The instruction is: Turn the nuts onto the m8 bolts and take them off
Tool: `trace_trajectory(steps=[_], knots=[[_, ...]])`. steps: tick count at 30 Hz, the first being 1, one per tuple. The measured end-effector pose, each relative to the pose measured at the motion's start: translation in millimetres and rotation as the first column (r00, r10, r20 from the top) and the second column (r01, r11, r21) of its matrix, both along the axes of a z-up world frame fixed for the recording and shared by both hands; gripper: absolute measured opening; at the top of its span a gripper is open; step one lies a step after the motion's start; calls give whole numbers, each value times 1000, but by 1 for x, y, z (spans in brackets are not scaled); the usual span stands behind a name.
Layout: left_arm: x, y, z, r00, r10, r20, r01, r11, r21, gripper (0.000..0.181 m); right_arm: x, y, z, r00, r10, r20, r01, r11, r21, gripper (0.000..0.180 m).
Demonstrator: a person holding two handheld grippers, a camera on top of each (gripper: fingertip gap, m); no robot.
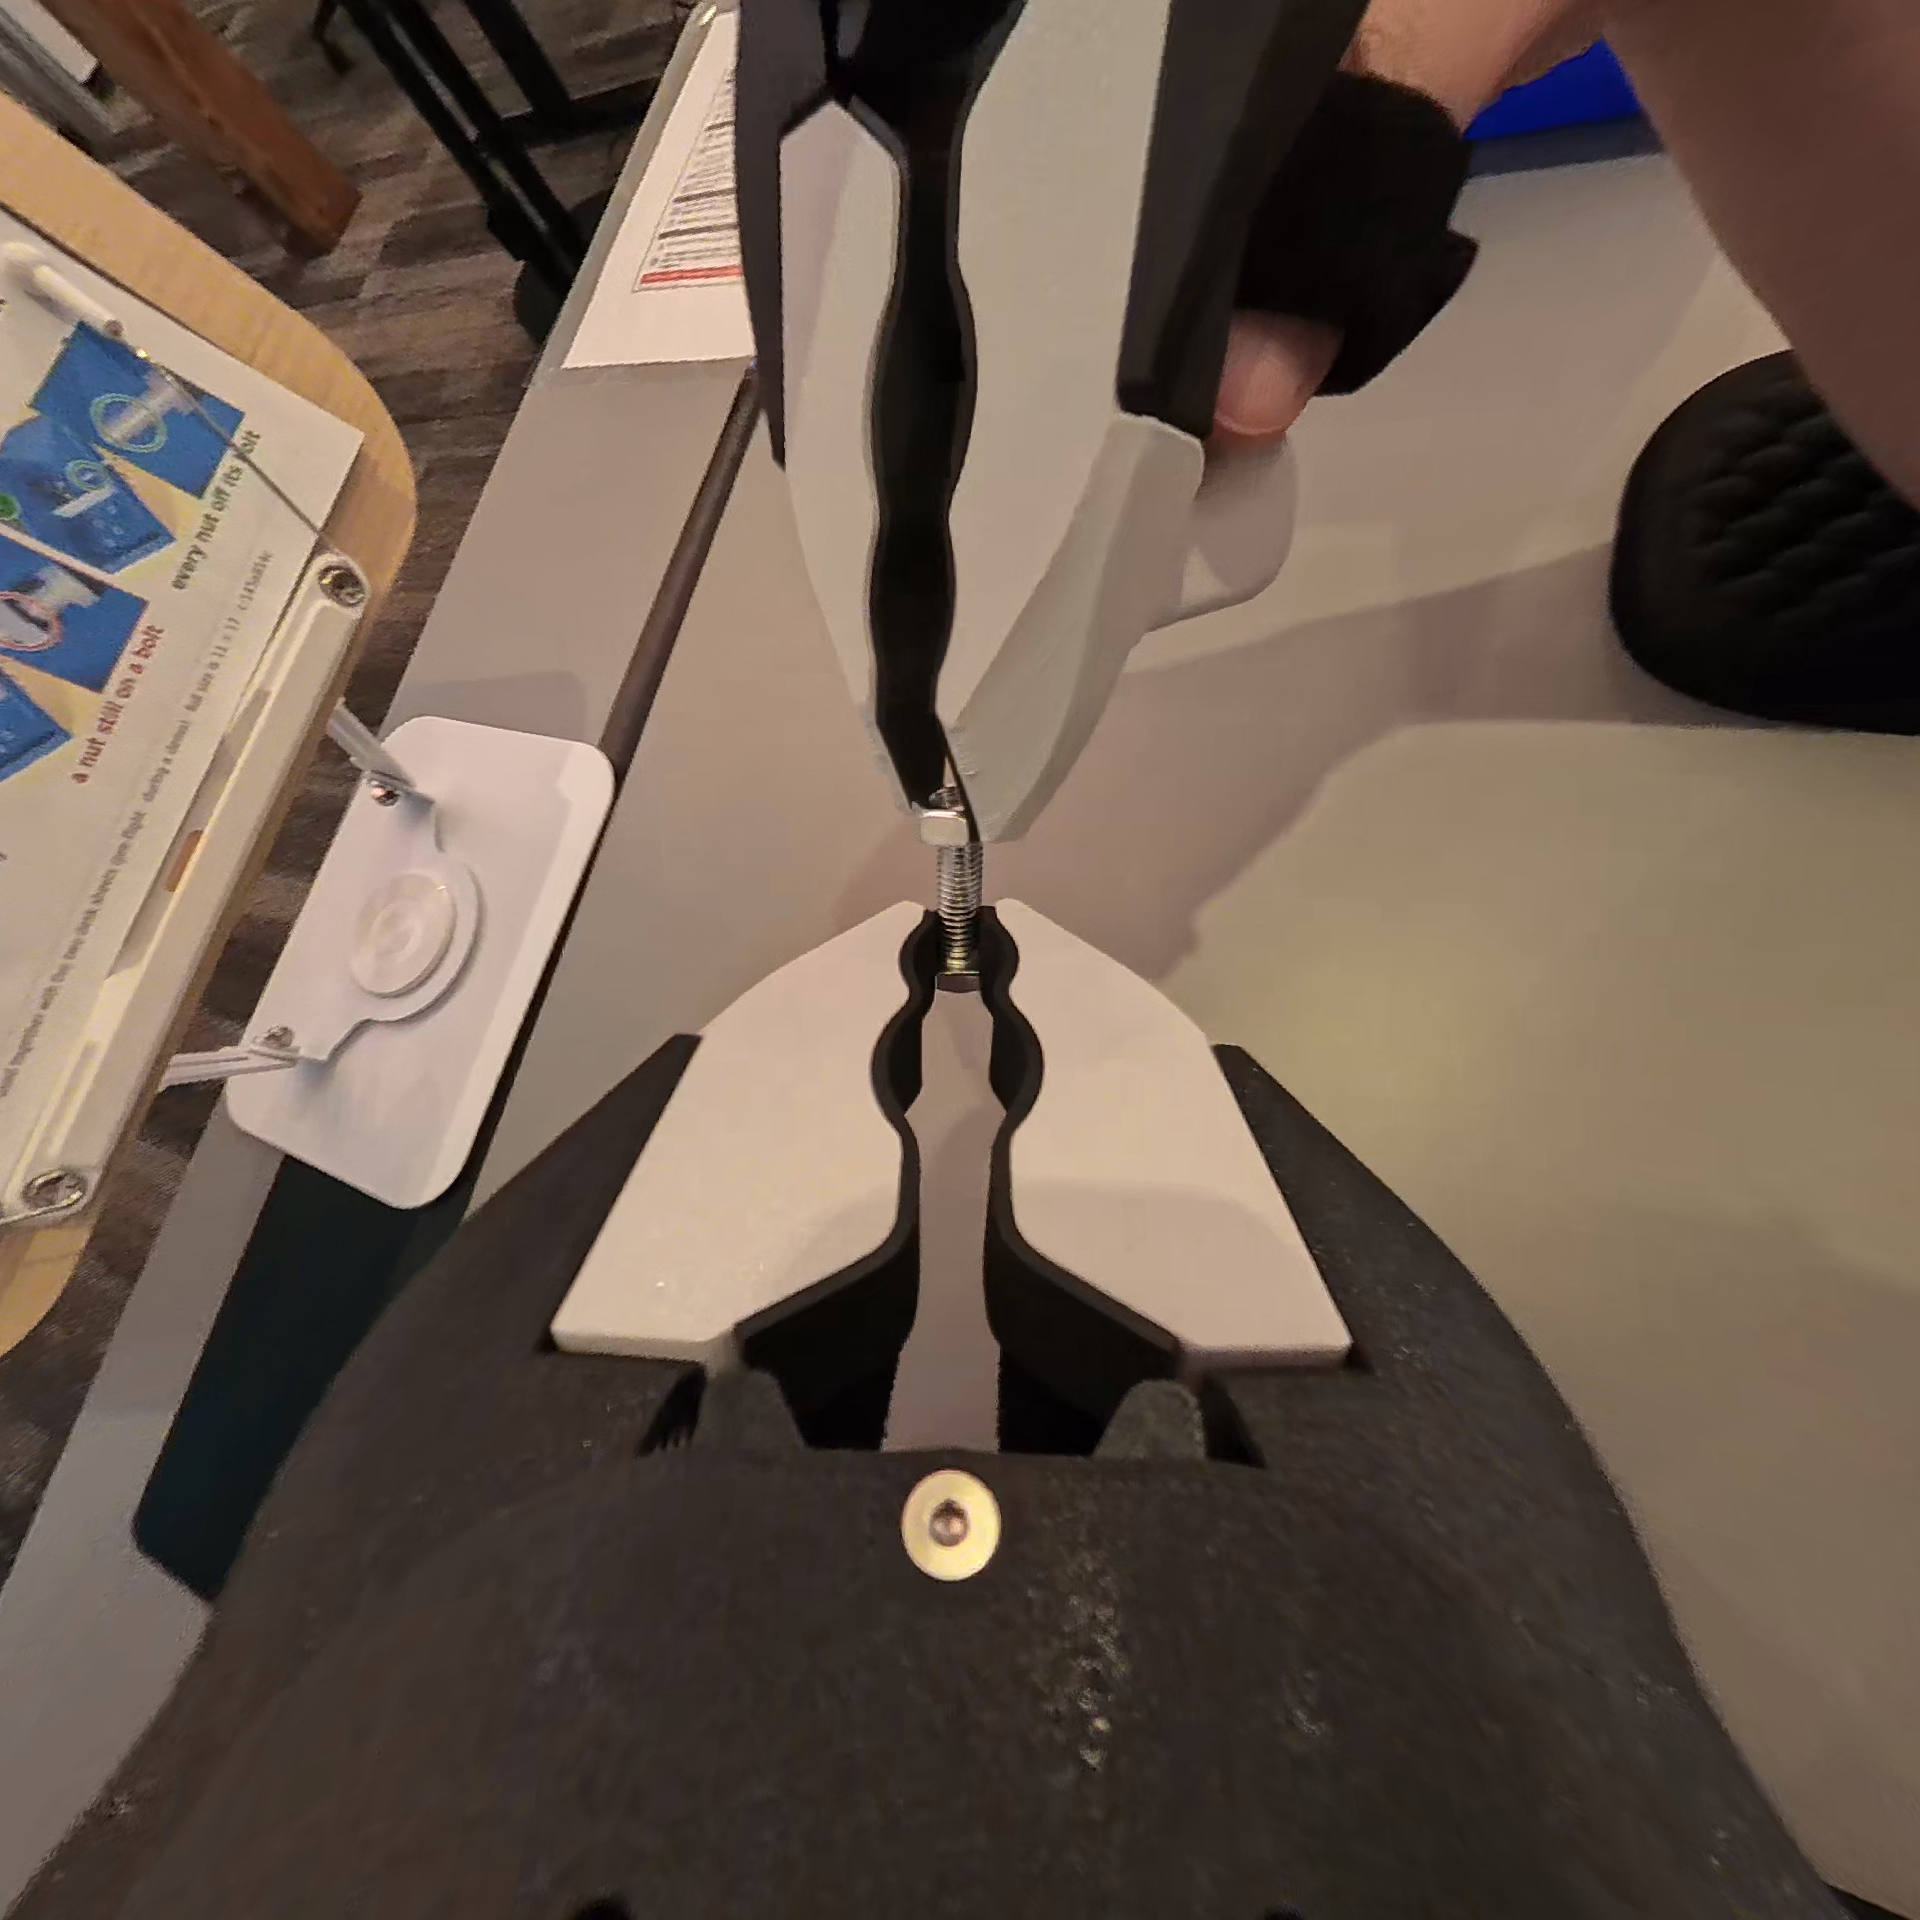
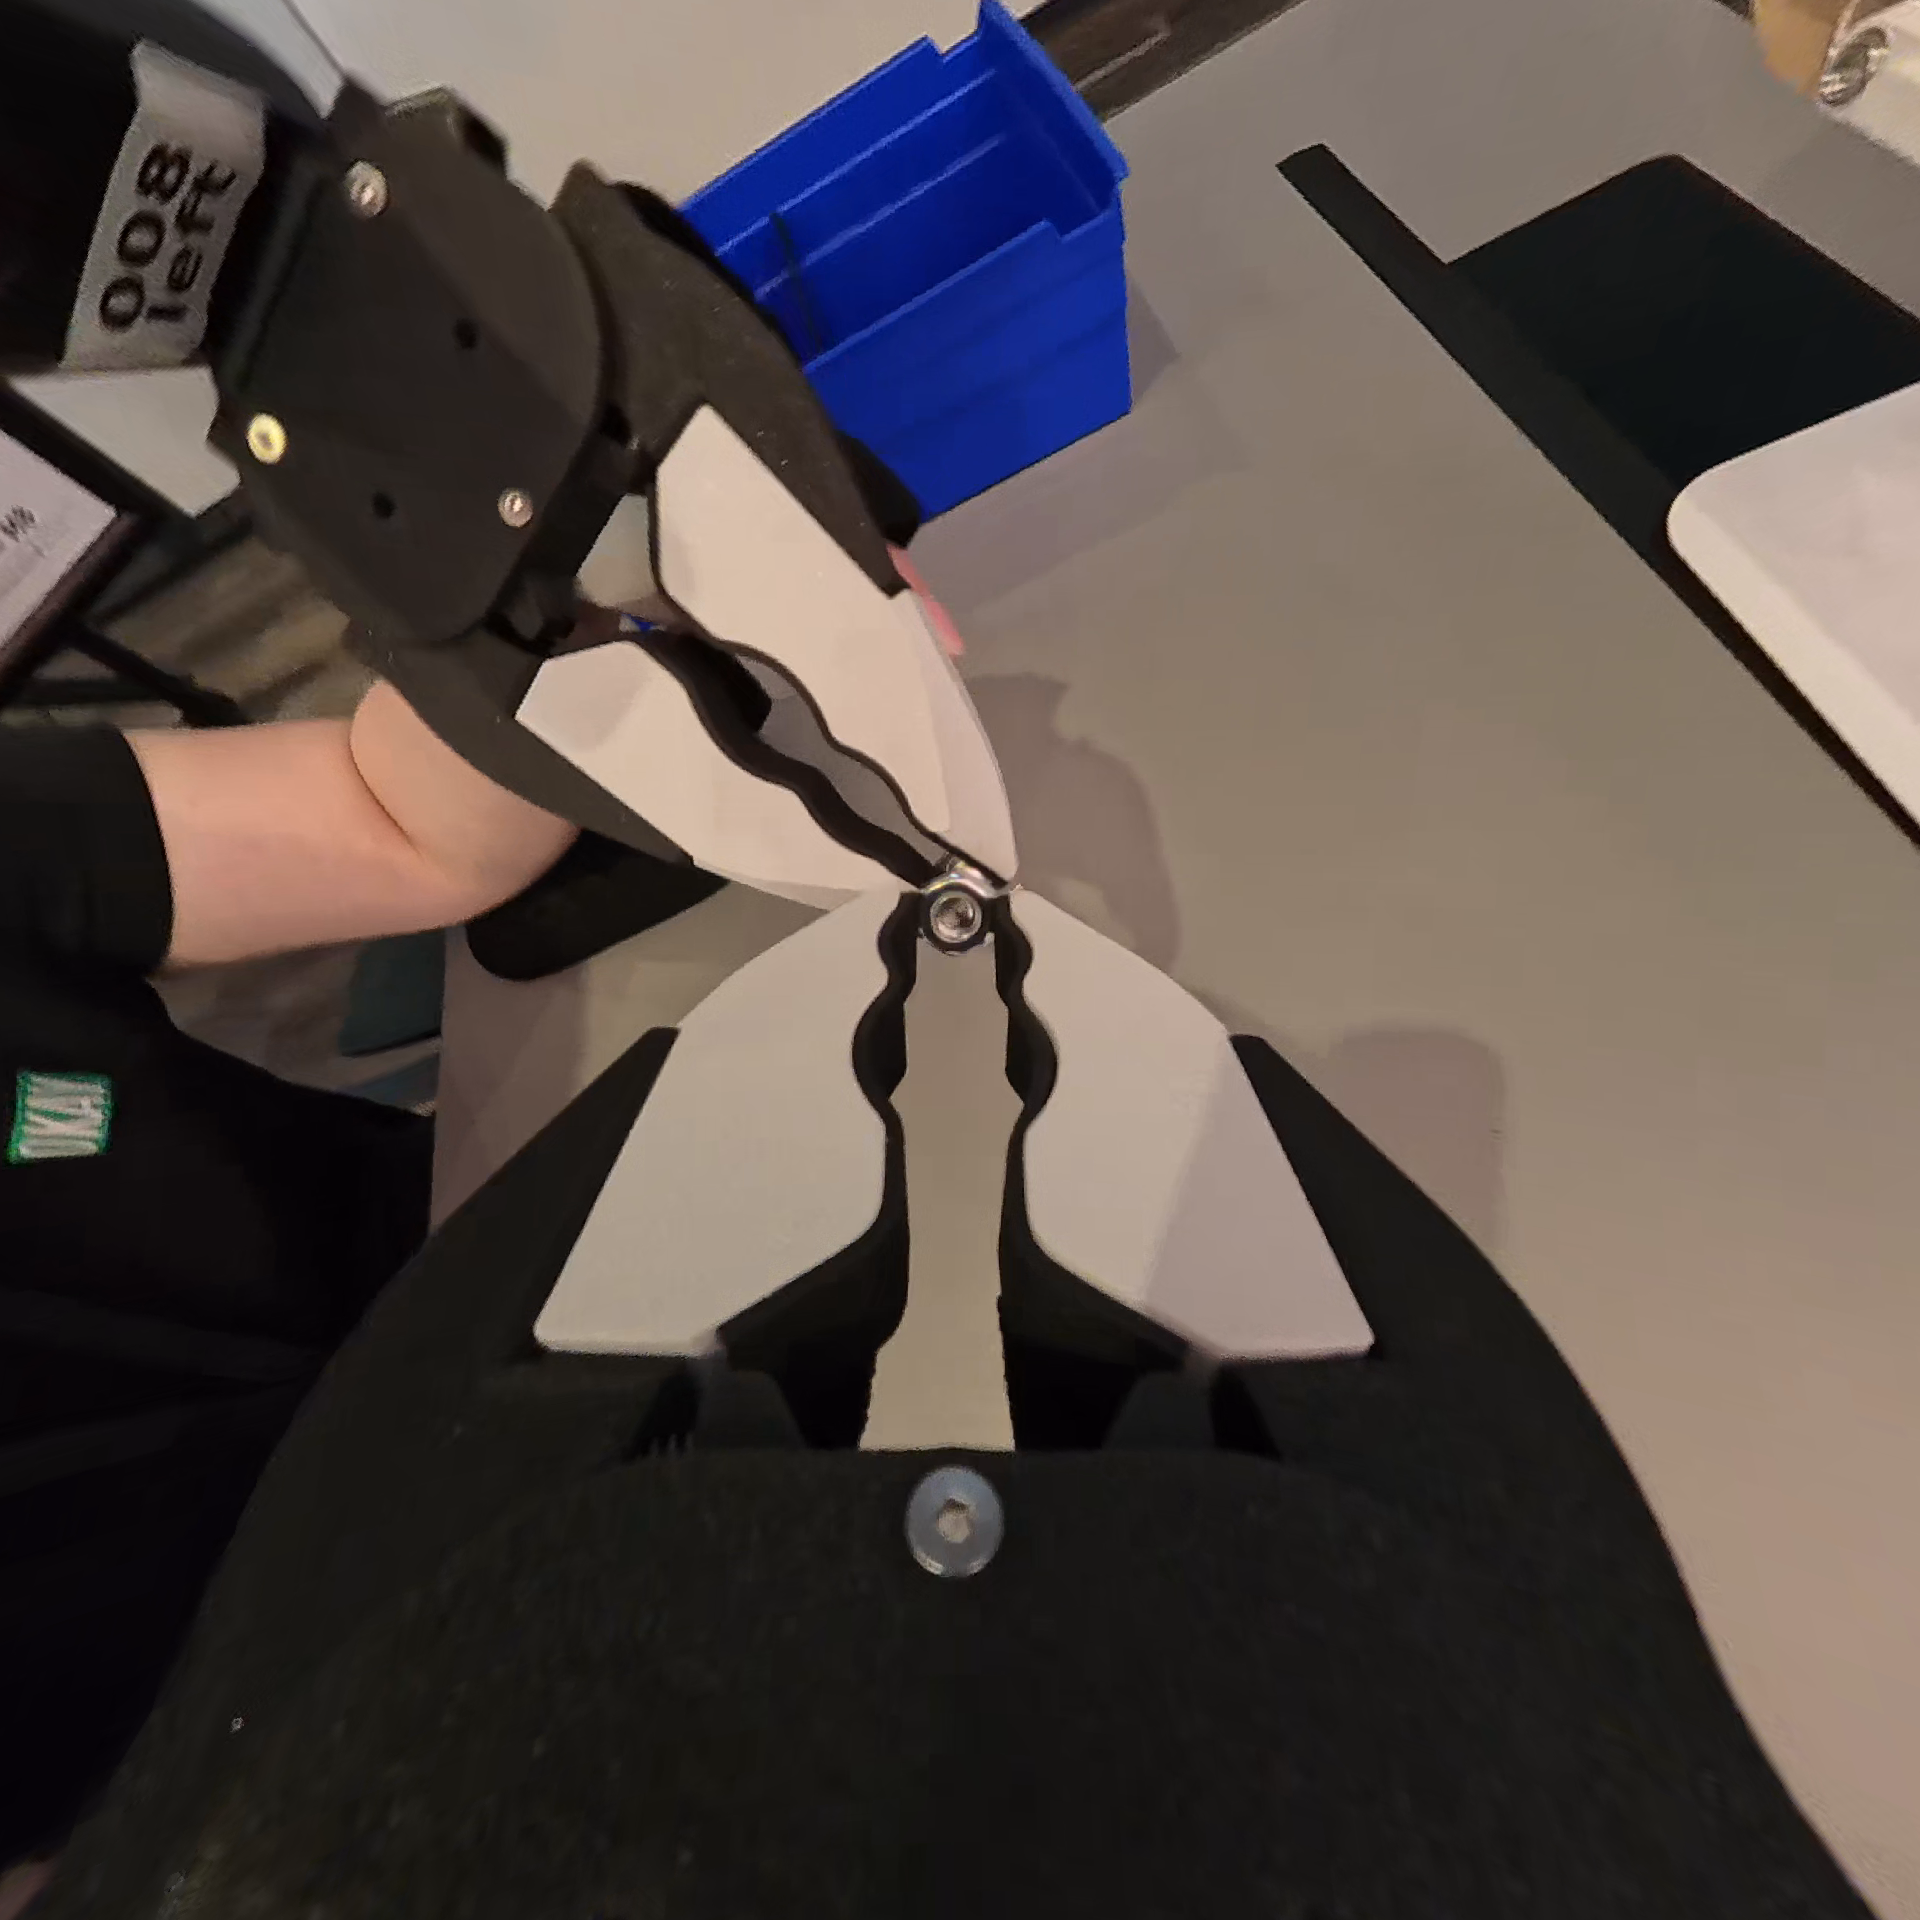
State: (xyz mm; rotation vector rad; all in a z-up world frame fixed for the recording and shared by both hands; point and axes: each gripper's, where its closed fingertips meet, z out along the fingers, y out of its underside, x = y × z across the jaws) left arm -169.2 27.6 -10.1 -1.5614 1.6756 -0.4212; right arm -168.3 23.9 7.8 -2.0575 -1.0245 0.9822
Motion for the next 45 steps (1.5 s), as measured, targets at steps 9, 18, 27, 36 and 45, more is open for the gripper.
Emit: trace_trajectory(steps=[9, 18, 27, 36, 45], knots=[[-9, 23, 7, 986, 165, -32, -158, 973, 170, 7, -7, 21, 6, 977, -180, -116, 169, 981, -98, 13], [-10, 33, 10, 972, 235, -8, -229, 954, 194, 7, -7, 32, 9, 958, -240, -155, 227, 969, -96, 13], [-10, 33, 10, 973, 230, -6, -225, 957, 182, 8, -8, 32, 9, 960, -233, -157, 222, 971, -86, 13], [-11, 33, 11, 975, 224, -3, -220, 959, 176, 8, -9, 33, 10, 962, -222, -157, 215, 974, -66, 14], [-12, 32, 11, 976, 218, 0, -214, 962, 171, 8, -9, 32, 11, 965, -213, -155, 207, 977, -55, 14]])
